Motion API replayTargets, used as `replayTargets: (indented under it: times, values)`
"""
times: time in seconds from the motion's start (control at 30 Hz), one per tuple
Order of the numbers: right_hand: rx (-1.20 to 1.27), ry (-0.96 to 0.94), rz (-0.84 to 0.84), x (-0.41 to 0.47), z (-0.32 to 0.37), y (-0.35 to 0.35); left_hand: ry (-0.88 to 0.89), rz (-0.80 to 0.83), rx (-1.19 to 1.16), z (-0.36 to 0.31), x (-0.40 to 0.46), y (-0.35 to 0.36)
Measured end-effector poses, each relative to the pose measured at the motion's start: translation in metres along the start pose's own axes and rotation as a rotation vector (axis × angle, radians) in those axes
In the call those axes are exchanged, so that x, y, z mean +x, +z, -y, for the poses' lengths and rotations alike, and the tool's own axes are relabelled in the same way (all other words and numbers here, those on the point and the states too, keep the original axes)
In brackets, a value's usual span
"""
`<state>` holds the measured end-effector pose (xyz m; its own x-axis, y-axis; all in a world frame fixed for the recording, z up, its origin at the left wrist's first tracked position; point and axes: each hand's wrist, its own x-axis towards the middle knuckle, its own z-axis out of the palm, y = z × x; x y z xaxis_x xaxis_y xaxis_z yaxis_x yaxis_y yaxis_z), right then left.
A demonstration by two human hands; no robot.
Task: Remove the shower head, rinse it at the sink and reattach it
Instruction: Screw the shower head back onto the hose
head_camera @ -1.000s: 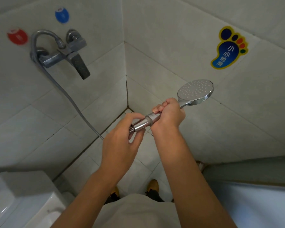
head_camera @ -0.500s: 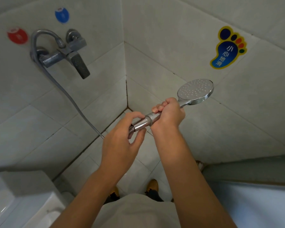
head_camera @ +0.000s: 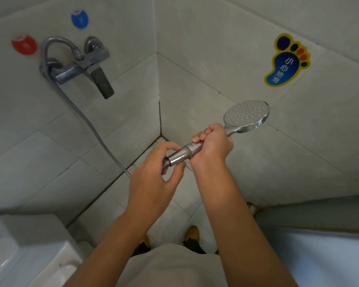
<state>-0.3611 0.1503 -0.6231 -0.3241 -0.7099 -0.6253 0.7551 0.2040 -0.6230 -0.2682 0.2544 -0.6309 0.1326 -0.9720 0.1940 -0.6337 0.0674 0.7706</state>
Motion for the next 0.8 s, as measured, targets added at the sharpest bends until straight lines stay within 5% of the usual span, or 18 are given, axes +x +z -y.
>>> replayTargets:
  times: [0.8]
  values:
    - [-0.001, -0.033, 0.004, -0.0003, -0.0004, -0.0018, -0.054, 0.052, -0.039, 0.0044, -0.0019, 0.002]
